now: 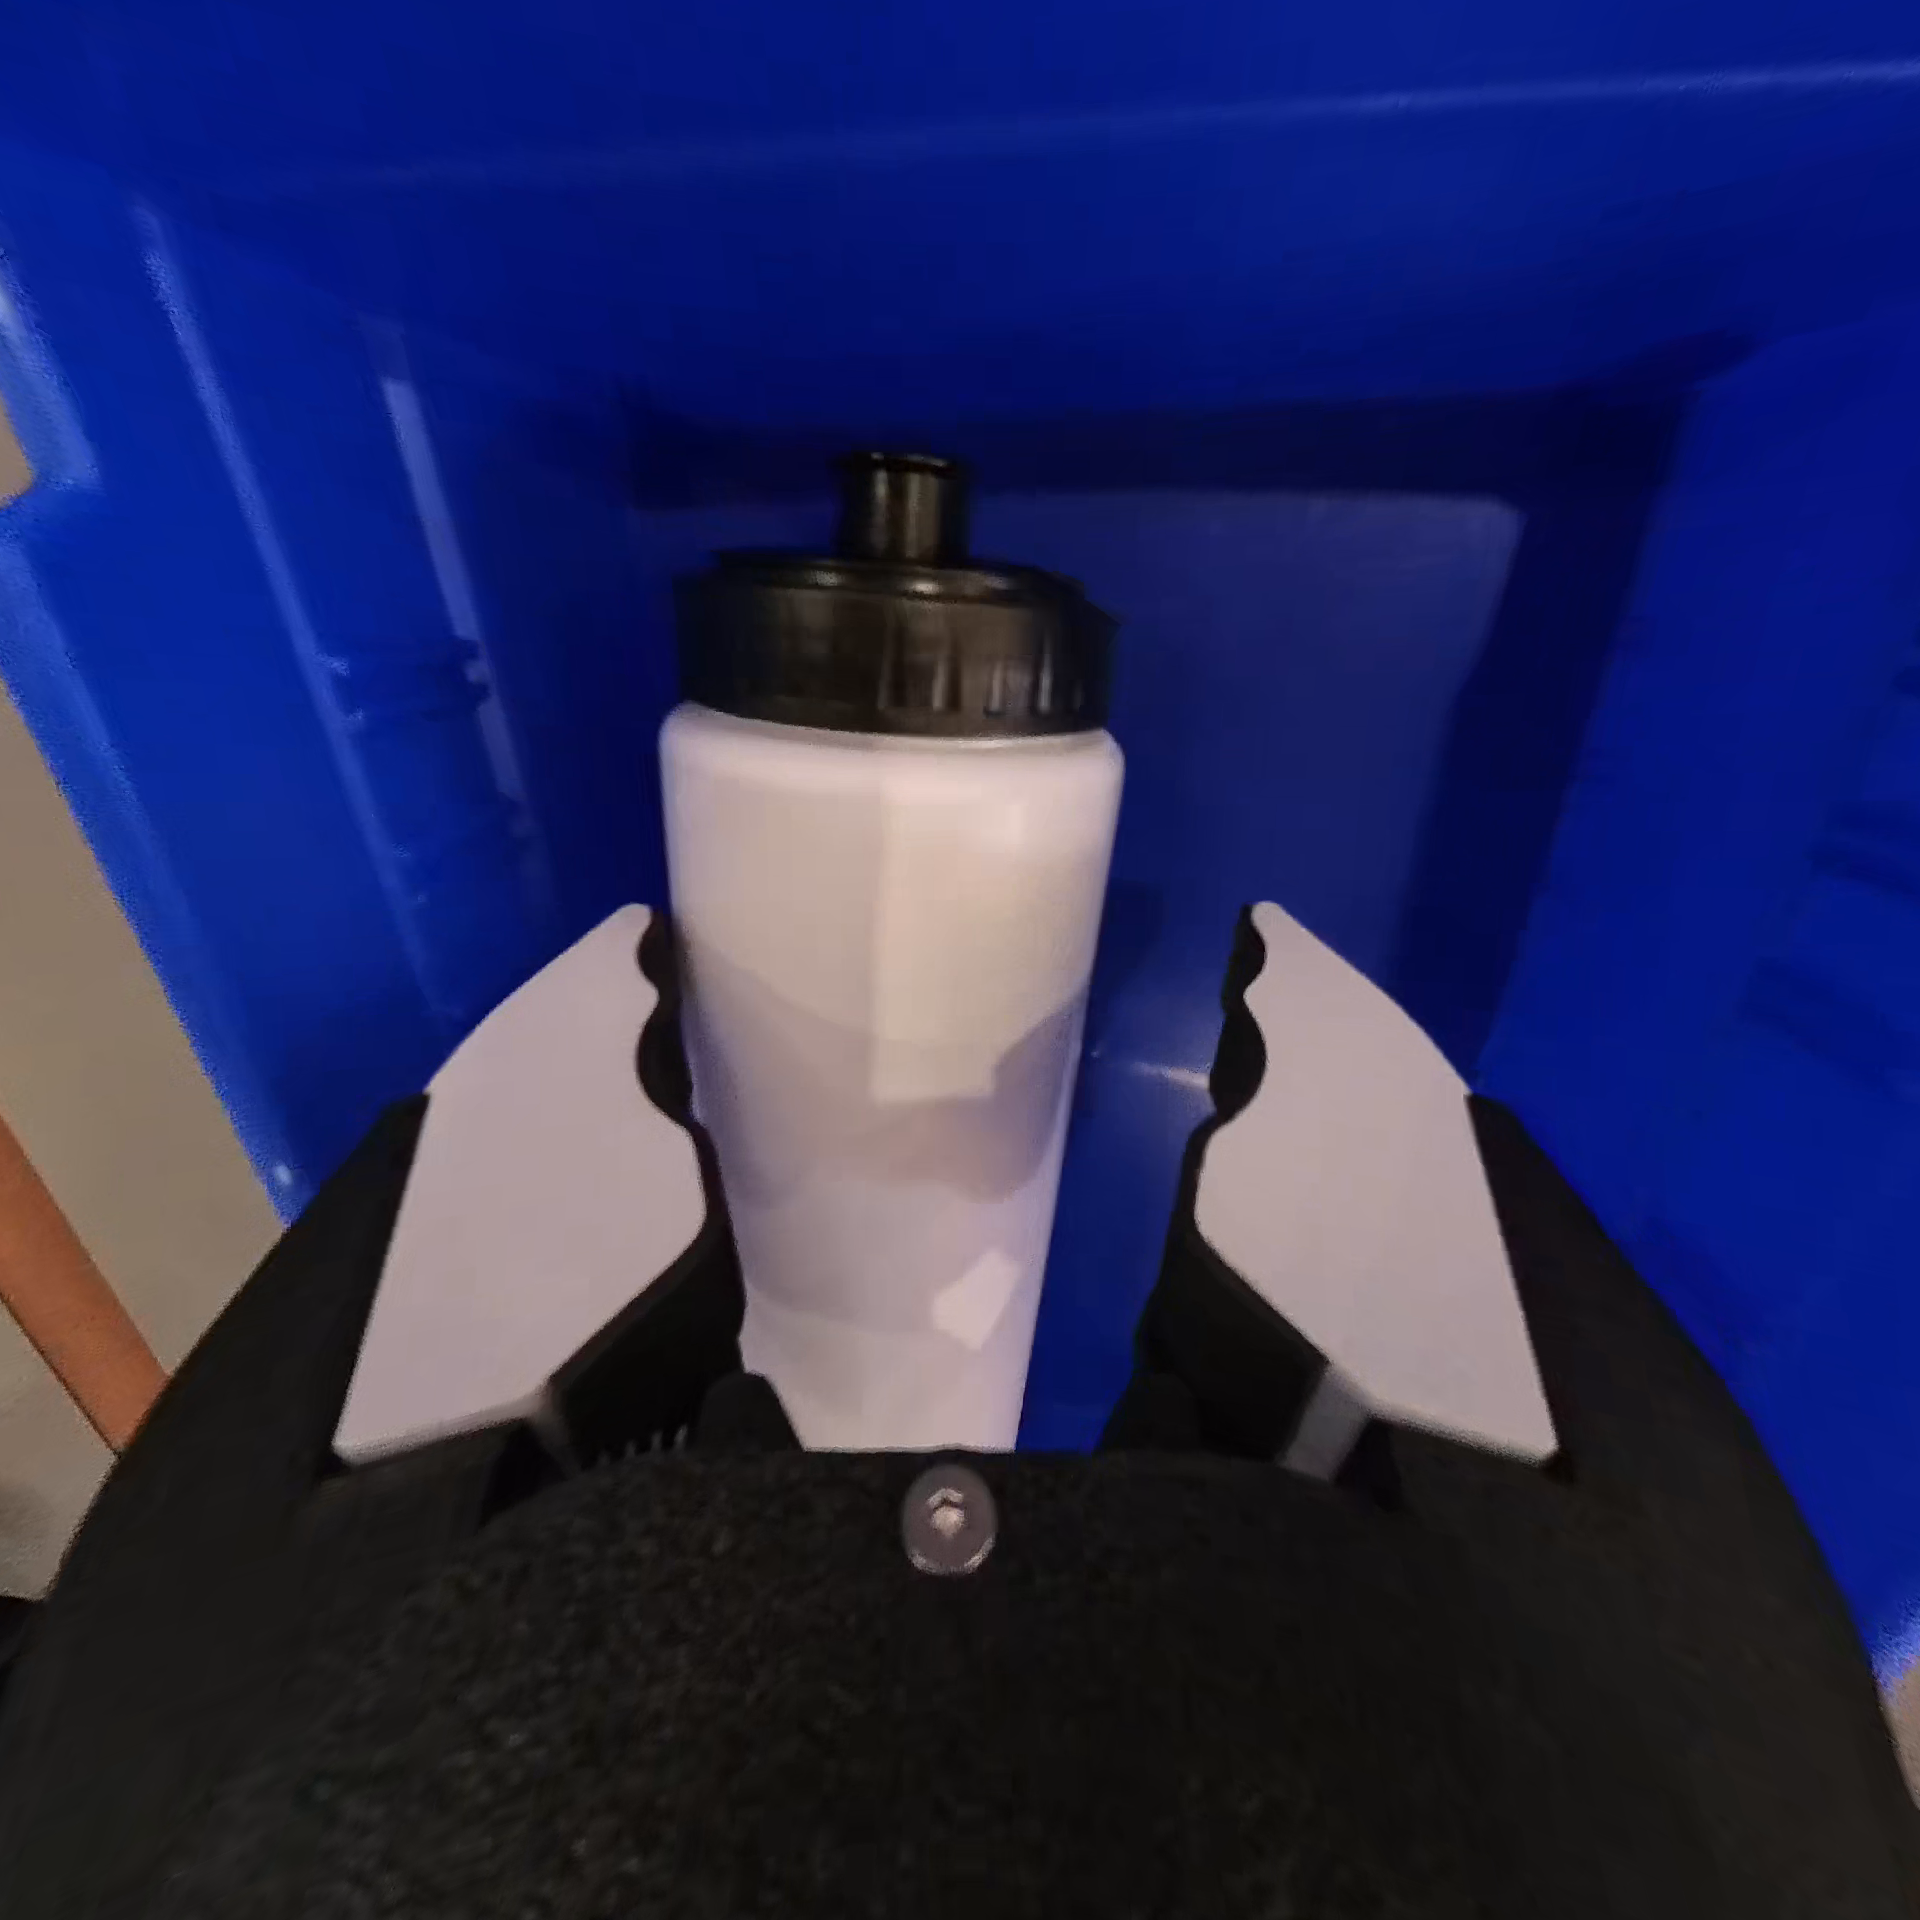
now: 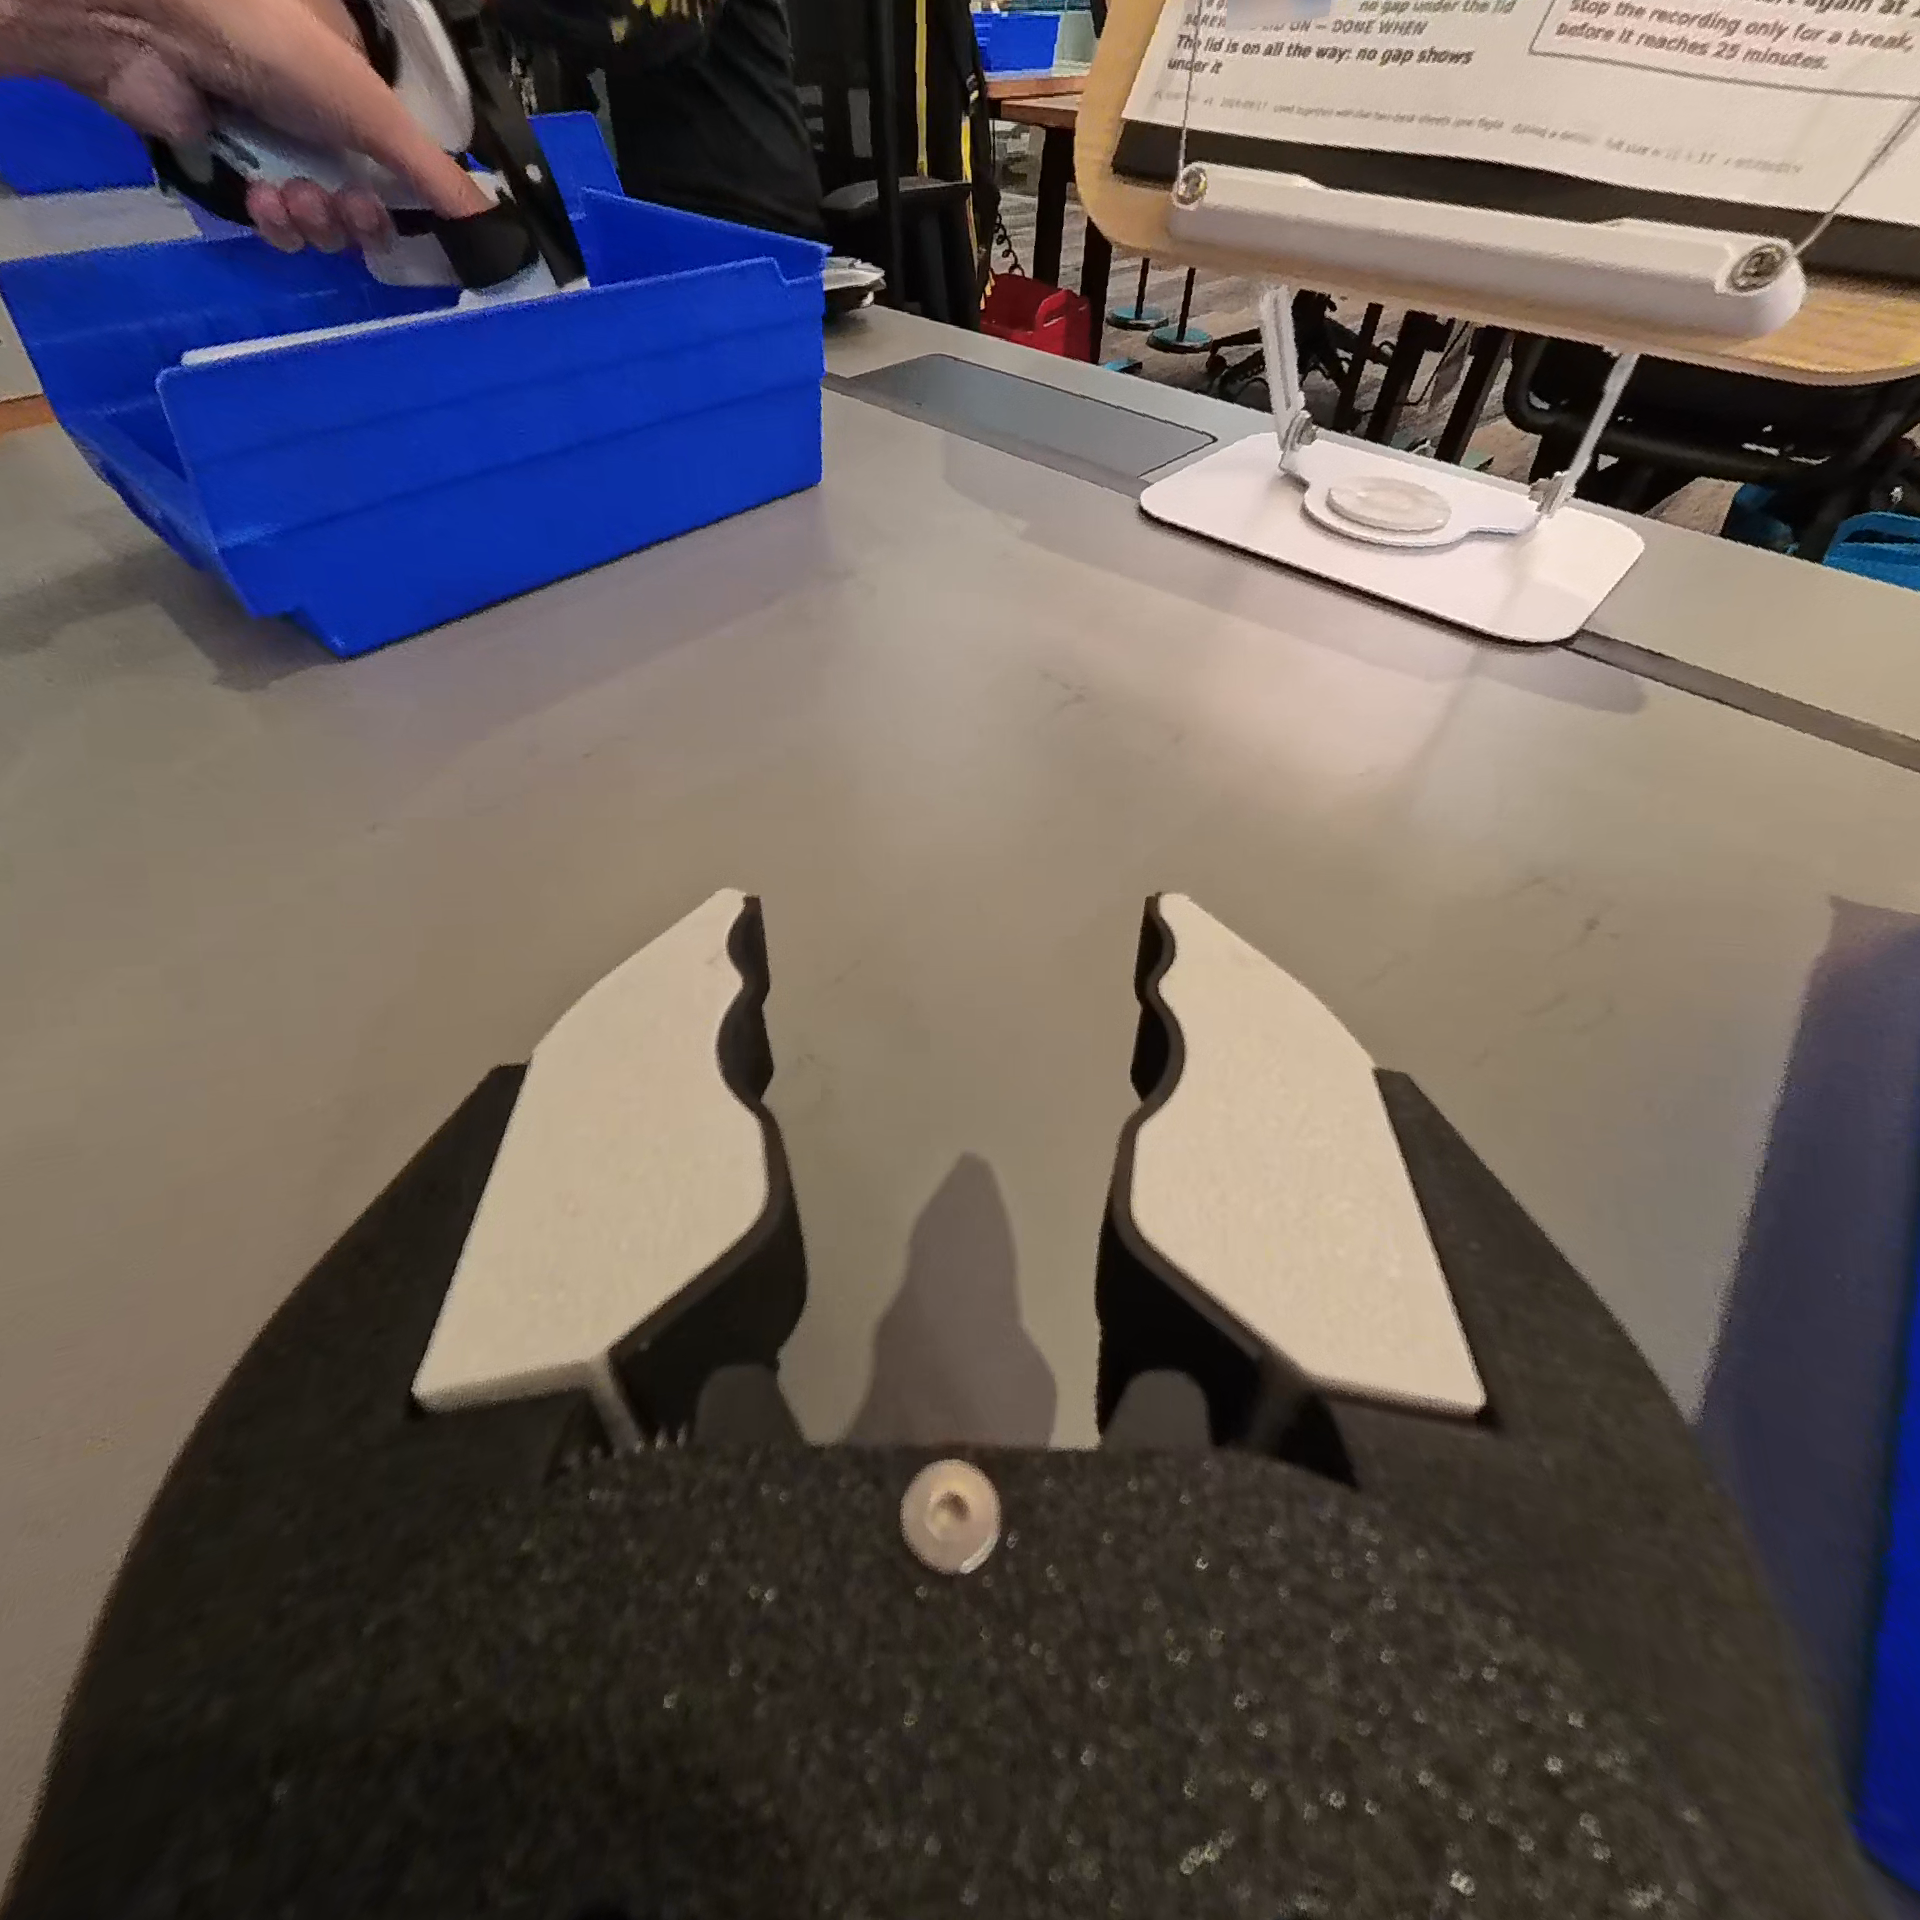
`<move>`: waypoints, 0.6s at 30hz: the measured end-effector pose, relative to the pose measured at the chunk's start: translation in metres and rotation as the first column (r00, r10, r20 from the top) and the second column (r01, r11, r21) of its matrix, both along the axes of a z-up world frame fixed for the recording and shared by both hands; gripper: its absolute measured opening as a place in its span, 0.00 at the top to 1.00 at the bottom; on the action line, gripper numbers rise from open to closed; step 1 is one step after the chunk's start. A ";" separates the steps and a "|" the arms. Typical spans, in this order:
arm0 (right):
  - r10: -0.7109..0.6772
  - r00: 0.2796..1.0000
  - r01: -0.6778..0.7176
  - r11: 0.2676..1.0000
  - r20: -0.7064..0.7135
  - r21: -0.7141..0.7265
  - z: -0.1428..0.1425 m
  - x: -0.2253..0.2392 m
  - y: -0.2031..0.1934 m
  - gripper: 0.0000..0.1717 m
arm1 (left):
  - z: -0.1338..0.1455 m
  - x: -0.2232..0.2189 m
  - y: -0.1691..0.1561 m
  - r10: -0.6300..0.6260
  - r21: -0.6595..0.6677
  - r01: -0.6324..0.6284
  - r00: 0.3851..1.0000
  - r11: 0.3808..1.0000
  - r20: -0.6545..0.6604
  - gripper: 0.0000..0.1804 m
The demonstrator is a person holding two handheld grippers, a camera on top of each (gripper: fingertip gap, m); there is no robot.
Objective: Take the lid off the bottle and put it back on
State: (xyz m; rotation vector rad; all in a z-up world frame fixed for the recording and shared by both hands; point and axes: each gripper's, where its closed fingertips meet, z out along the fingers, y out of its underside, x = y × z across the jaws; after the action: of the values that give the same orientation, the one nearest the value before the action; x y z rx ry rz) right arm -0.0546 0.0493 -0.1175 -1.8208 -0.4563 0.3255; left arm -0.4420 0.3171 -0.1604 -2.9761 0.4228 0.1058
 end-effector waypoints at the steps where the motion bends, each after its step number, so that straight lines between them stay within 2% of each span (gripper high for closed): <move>1: 0.002 1.000 -0.002 1.000 0.004 0.000 0.000 -0.001 0.000 0.60 | -0.003 -0.001 0.000 -0.013 -0.026 0.012 1.000 1.000 -0.004 0.46; 3: 0.006 1.000 -0.006 1.000 0.015 0.001 -0.001 -0.002 -0.001 0.60 | -0.012 -0.005 -0.002 -0.041 -0.084 0.038 0.999 0.996 -0.026 0.46; 7: 0.010 0.999 -0.010 1.000 0.034 0.007 -0.001 -0.002 -0.001 0.61 | -0.021 -0.013 -0.007 -0.180 -0.168 0.163 0.979 0.972 -0.095 0.48; 11: 0.005 0.999 -0.006 1.000 0.033 0.005 -0.002 0.000 0.000 0.61 | -0.019 -0.009 -0.007 -0.235 -0.181 0.227 0.972 0.957 -0.024 0.49; 14: 0.006 1.000 -0.006 1.000 0.026 0.000 -0.002 0.001 0.000 0.61 | -0.006 0.001 -0.001 -0.267 -0.089 0.271 0.962 0.958 0.055 0.50; 18: 0.008 1.000 -0.008 1.000 0.028 -0.002 -0.003 -0.001 0.000 0.61 | 0.030 0.018 0.008 -0.313 0.128 0.293 0.933 0.947 0.177 0.50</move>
State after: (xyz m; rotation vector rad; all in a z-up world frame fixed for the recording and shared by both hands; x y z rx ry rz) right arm -0.0553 0.0492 -0.1204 -1.8281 -0.4832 0.3063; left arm -0.4239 0.3252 -0.1304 -2.7475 0.8164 -0.1899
